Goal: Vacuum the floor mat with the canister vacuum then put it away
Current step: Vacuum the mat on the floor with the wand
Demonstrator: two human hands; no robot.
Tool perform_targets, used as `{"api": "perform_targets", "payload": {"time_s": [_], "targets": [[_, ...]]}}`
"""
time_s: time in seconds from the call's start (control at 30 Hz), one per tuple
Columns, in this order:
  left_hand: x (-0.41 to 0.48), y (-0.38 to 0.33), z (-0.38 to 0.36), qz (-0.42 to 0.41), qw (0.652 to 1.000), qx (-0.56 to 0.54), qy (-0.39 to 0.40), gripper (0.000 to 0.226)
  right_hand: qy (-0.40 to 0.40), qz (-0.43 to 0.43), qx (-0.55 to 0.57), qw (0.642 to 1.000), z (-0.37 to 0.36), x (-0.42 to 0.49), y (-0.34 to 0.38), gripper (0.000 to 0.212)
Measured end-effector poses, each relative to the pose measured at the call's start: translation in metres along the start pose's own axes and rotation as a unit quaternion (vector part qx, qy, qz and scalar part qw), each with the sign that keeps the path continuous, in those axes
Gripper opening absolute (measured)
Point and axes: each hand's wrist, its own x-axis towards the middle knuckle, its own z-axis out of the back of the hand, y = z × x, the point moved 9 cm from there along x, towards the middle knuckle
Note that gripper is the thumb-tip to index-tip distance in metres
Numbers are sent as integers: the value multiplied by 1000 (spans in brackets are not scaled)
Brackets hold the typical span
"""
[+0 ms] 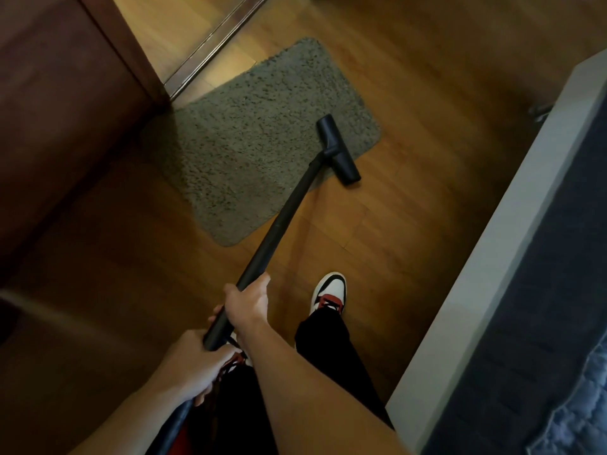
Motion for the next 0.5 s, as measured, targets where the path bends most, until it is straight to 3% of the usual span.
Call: {"api": "perform_targets", "payload": {"time_s": [0.33, 0.5], "targets": [[-29, 70, 22, 25, 999, -31, 22, 28, 14, -15, -22, 1000, -52, -30, -60, 49], [-38, 83, 14, 43, 997, -65, 25, 24, 9, 8, -84, 996, -55, -33, -66, 53]]}}
